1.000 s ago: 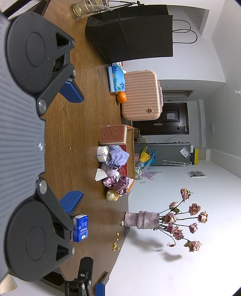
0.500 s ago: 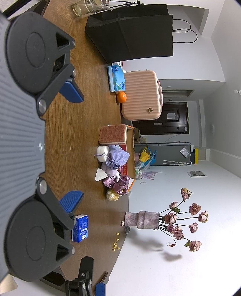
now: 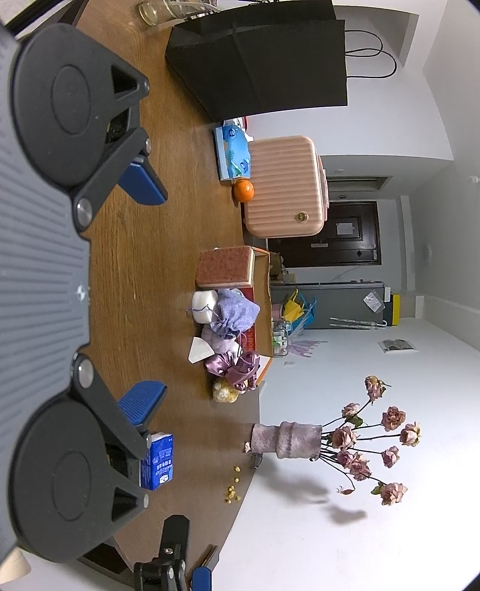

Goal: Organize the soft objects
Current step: 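Move the right tool toward the blue handkerchief tissue pack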

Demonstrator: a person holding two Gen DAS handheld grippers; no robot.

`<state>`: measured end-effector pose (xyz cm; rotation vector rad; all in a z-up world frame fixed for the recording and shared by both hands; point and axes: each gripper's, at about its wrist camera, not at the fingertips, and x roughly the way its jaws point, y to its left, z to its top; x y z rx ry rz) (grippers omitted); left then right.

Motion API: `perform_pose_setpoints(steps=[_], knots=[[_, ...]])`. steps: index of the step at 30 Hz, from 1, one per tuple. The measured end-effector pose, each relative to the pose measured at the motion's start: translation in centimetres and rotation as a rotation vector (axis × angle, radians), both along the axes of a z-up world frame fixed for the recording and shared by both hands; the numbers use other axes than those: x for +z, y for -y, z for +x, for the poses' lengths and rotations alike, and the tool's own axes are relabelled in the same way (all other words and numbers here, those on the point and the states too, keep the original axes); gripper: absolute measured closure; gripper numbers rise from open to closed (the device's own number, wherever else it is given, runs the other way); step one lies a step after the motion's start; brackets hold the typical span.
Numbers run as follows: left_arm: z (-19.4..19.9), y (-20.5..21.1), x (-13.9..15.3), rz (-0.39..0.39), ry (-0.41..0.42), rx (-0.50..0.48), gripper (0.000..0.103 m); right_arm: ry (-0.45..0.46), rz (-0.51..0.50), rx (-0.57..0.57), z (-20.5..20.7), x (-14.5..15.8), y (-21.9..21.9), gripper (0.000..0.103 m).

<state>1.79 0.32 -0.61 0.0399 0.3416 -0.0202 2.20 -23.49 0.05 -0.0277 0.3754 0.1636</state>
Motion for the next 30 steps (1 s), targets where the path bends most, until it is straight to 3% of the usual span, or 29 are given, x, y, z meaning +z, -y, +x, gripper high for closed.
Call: perform_pose_setpoints(steps=[30], knots=[[5.9, 0.4, -0.8, -0.002, -0.092, -0.002, 0.0, -0.093, 0.008, -0.026, 5.9, -1.7, 0.5, 0.0]])
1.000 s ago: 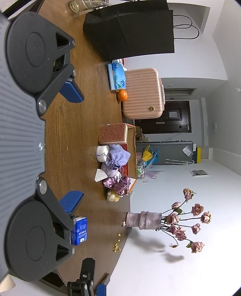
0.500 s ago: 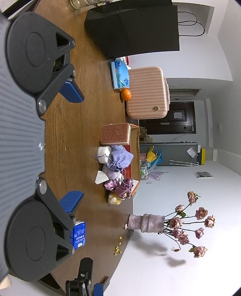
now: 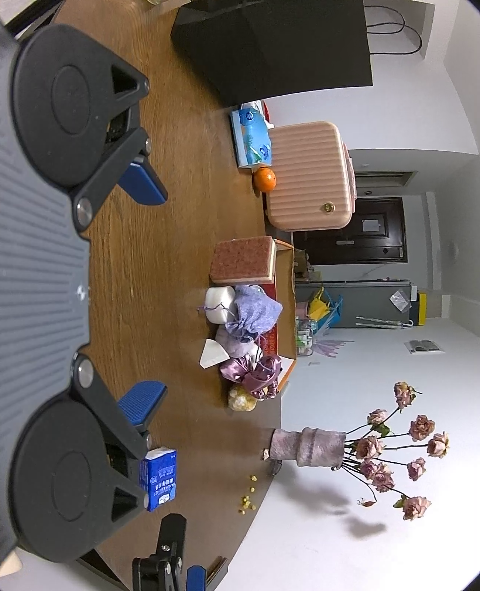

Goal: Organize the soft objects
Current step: 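Move the right tool toward the blue handkerchief tissue pack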

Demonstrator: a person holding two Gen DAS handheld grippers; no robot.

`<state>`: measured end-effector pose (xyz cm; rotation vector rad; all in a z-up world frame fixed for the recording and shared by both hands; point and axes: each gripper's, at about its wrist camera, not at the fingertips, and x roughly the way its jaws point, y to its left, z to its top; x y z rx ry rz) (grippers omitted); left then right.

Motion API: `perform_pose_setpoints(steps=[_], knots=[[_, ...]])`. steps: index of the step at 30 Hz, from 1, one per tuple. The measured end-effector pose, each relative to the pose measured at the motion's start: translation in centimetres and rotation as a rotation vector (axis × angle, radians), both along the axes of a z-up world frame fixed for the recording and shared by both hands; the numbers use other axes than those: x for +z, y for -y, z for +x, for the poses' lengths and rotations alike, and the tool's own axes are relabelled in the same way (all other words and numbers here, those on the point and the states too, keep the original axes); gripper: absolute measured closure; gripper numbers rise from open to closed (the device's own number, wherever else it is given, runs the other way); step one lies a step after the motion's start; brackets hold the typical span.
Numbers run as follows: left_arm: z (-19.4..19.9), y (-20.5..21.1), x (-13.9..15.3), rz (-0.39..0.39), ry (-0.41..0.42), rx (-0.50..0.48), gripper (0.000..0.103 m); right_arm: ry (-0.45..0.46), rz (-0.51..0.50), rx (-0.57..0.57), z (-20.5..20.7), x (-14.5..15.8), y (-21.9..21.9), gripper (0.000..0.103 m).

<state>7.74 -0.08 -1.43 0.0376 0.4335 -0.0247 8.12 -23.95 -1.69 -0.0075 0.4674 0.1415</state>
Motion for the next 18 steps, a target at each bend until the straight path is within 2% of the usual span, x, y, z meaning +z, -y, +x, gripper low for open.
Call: perform_pose_setpoints(steps=[18], knots=[[3.8, 0.5, -0.8, 0.005, -0.061, -0.008, 0.0, -0.063, -0.004, -0.009, 3.8, -1.1, 0.5, 0.0]])
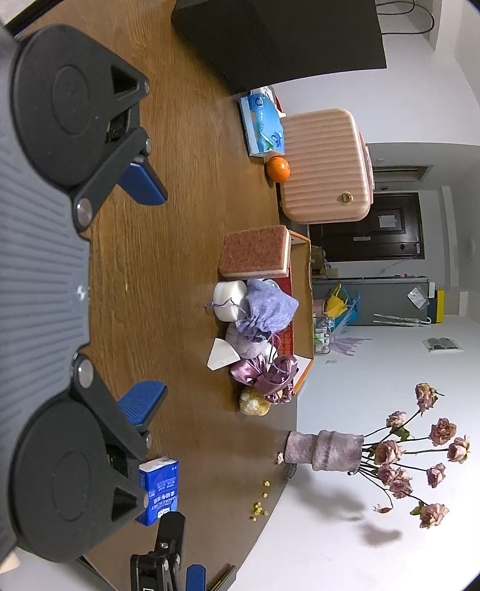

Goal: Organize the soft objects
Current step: 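Move the right tool toward the blue handkerchief tissue pack, then close the right gripper on the blue tissue pack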

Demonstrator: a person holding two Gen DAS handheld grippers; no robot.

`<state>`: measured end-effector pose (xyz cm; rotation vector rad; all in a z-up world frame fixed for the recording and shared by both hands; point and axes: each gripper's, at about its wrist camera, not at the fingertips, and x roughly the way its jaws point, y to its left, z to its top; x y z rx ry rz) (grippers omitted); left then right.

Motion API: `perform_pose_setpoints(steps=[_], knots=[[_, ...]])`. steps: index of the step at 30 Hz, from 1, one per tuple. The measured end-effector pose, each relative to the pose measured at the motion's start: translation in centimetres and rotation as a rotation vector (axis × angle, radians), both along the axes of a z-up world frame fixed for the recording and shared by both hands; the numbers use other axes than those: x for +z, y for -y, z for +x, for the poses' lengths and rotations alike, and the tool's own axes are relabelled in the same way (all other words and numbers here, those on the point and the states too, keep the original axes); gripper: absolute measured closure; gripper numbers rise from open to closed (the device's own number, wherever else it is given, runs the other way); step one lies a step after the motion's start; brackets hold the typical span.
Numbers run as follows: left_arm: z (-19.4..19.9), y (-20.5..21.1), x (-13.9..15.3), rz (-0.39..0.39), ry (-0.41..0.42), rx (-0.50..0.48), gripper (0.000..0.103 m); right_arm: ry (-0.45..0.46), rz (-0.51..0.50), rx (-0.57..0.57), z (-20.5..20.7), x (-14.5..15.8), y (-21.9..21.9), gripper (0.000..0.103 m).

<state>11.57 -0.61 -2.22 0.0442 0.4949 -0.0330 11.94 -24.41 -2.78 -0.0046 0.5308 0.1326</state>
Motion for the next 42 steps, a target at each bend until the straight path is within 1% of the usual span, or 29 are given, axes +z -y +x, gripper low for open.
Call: perform_pose_setpoints(steps=[28, 31, 33, 38, 42], knots=[[5.1, 0.0, -2.9, -0.01, -0.12, 0.005, 0.0, -0.147, 0.003, 0.011, 5.7, -3.7, -0.2, 0.0], [5.6, 0.0, -3.2, -0.011, -0.13, 0.004, 0.0, -0.163, 0.003, 0.013, 6.2, -4.1, -0.1, 0.002], [5.9, 0.1, -3.3, -0.011, -0.136, 0.005, 0.0, -0.177, 0.002, 0.016, 6.6, -4.4, -0.1, 0.006], [6.4, 0.1, -3.6, -0.014, -0.148, 0.007, 0.0, -0.202, -0.001, 0.023, 7.2, -5.0, -0.2, 0.009], [6.7, 0.0, -3.9, -0.015, -0.157, 0.008, 0.0, -0.215, -0.006, 0.031, 7.6, -5.4, -0.4, 0.014]])
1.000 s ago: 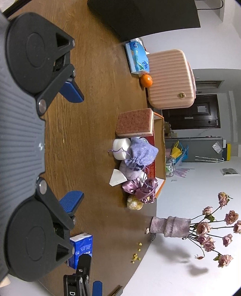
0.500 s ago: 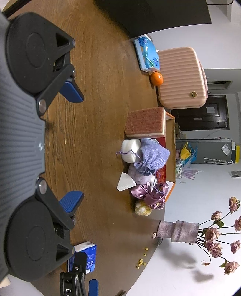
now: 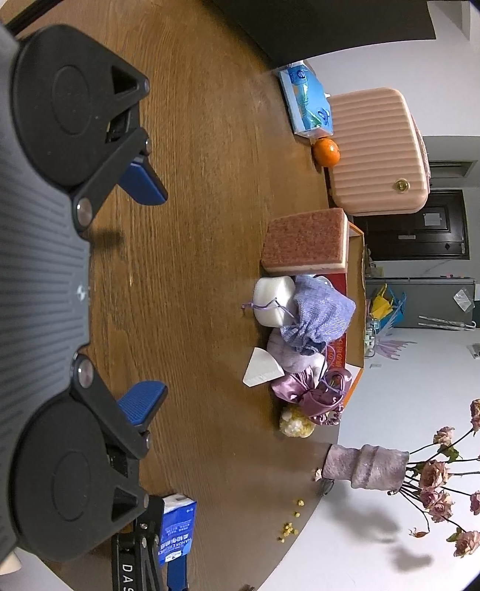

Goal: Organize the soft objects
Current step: 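Close the right gripper on the blue tissue pack, then carry the tissue pack with the right tool while the left tool approaches the white triangle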

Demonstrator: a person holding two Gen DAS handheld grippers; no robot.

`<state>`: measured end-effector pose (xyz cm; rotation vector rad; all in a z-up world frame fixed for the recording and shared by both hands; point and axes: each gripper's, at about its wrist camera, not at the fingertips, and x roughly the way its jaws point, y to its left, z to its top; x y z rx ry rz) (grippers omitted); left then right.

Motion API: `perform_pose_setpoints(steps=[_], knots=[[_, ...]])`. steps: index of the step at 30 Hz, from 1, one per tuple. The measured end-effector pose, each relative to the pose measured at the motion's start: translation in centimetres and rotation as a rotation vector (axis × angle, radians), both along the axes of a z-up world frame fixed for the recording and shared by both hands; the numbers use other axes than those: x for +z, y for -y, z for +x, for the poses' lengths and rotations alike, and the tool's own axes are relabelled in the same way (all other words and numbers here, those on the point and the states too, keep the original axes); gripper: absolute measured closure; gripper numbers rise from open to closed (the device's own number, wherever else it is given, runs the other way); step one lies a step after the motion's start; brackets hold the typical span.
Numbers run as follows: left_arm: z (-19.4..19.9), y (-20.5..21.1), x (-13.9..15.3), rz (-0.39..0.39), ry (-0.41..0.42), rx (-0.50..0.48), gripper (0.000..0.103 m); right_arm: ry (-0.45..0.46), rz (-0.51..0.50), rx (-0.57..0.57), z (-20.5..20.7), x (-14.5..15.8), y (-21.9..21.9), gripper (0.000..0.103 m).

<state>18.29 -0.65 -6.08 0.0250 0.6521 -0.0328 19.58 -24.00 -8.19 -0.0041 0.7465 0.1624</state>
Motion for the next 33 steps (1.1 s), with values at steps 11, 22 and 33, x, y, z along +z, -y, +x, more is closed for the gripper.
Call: perform_pose_setpoints(steps=[11, 22, 33], knots=[[0.8, -0.2, -0.3, -0.006, -0.013, 0.001, 0.0, 0.002, -0.03, 0.018, 0.8, -0.1, -0.5, 0.021], [1.6, -0.3, 0.0, -0.006, -0.009, 0.005, 0.0, 0.002, -0.022, 0.038, 1.5, 0.0, -0.6, 0.024], [2.9, -0.2, 0.8, -0.006, 0.003, 0.007, 0.0, 0.028, -0.031, 0.049, 3.1, 1.1, -0.8, 0.024]])
